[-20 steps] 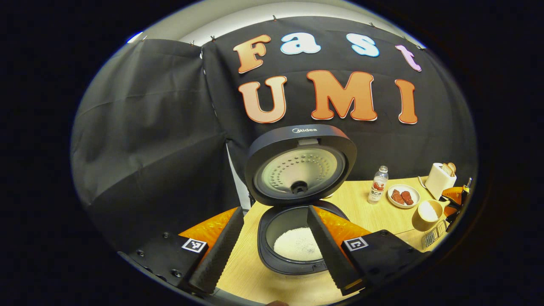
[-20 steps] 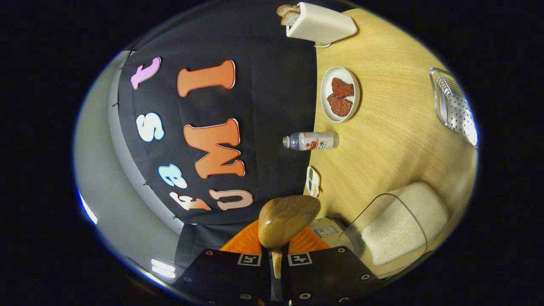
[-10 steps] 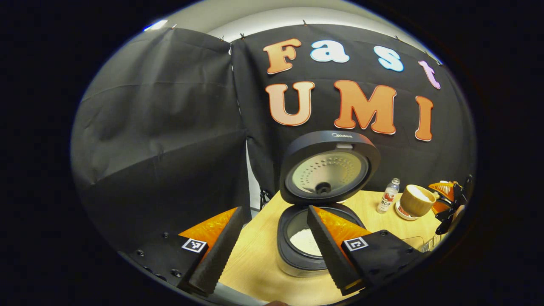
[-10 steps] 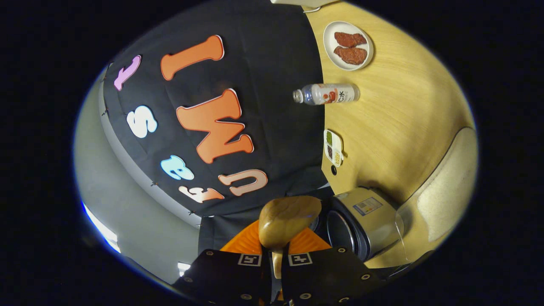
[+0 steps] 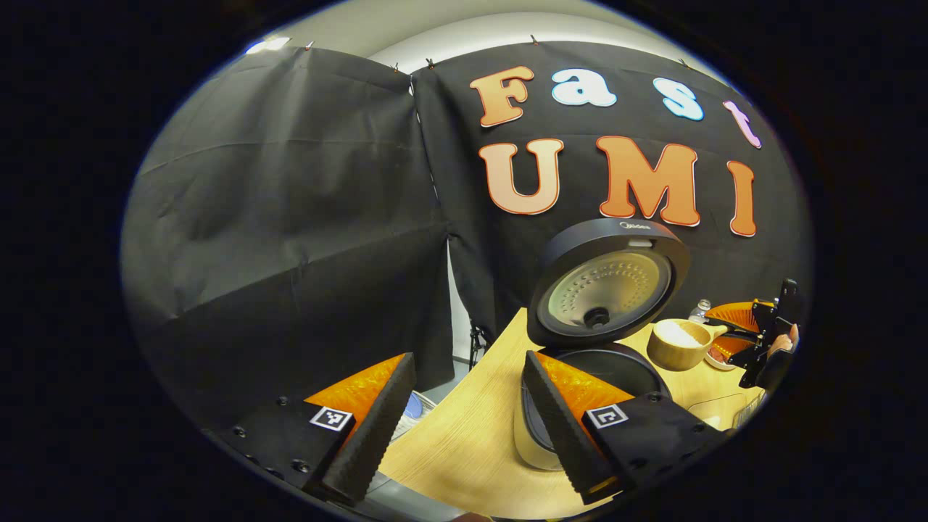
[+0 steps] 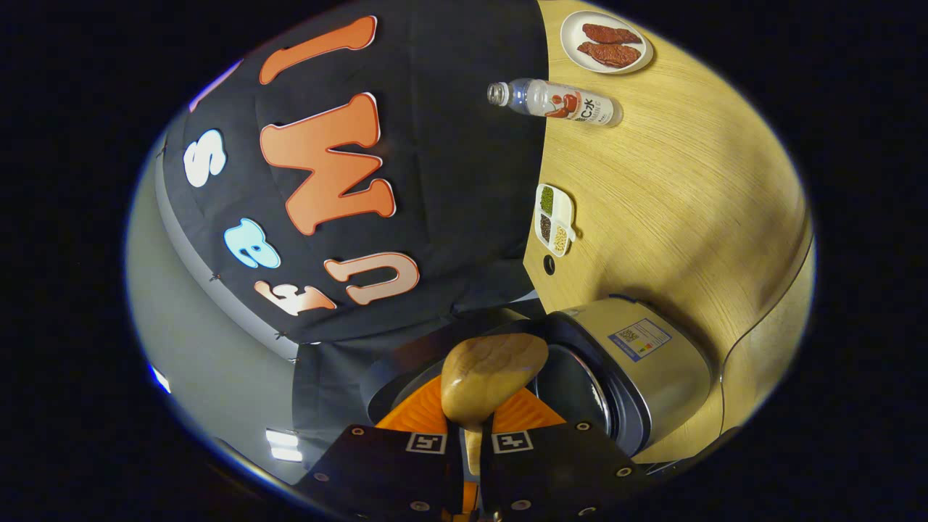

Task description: Close the left gripper, press the button to open the rice cooker; take a wooden spoon from the chopstick holder with the right hand, scoop a spoonful of rice and pour it into the rice cooker, then put the wooden spoon back into the chopstick holder.

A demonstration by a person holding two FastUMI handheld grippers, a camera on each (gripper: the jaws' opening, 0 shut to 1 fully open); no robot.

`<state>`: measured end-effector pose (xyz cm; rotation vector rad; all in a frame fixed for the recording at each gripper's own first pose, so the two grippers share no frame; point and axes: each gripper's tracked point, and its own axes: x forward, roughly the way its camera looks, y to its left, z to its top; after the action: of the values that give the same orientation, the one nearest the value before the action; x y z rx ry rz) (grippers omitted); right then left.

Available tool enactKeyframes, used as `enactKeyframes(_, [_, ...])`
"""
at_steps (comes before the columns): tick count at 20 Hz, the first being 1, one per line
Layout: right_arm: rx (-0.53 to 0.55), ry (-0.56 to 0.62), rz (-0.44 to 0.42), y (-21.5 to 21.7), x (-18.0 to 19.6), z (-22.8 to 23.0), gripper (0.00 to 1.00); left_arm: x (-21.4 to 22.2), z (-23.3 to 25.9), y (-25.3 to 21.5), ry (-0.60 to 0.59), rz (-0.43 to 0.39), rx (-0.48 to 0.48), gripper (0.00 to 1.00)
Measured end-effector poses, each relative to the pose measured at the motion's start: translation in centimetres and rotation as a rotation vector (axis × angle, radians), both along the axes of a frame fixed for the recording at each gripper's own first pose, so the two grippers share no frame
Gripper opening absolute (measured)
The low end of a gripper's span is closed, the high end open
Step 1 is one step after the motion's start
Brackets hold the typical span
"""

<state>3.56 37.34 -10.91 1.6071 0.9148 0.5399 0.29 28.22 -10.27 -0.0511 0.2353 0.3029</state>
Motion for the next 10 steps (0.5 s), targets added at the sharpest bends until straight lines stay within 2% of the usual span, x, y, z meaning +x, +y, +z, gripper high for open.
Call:
enactKeyframes(2, [-0.082,-0.037,0.009,0.8,0.1,-0.4,0.08,0.1,-0.7,0.9,0.011,0.012,0.001,1.0])
enactKeyframes(3, [-0.132,-0.065,0.017,1.2,0.1,-0.8,0.08,0.3,-0.9,1.4,0.013,0.017,0.001,0.96])
enactKeyframes(5, [-0.216,-0.132,0.034,1.6,-0.1,-0.6,0.09,0.3,-1.1,2.1,0.02,0.03,-0.002,1.0])
enactKeyframes(6, [-0.256,-0.164,0.041,1.9,0.1,-0.4,0.09,0.4,-1.3,2.5,0.024,0.037,-0.003,0.96])
enactKeyframes(7, [-0.304,-0.209,0.048,2.1,0.3,-0.1,0.09,0.3,-1.5,2.9,0.035,0.05,-0.001,1.0])
enactKeyframes(10, [-0.474,-0.337,0.069,2.3,0.3,0.1,0.08,0.4,-1.9,3.1,0.046,0.061,-0.002,0.96])
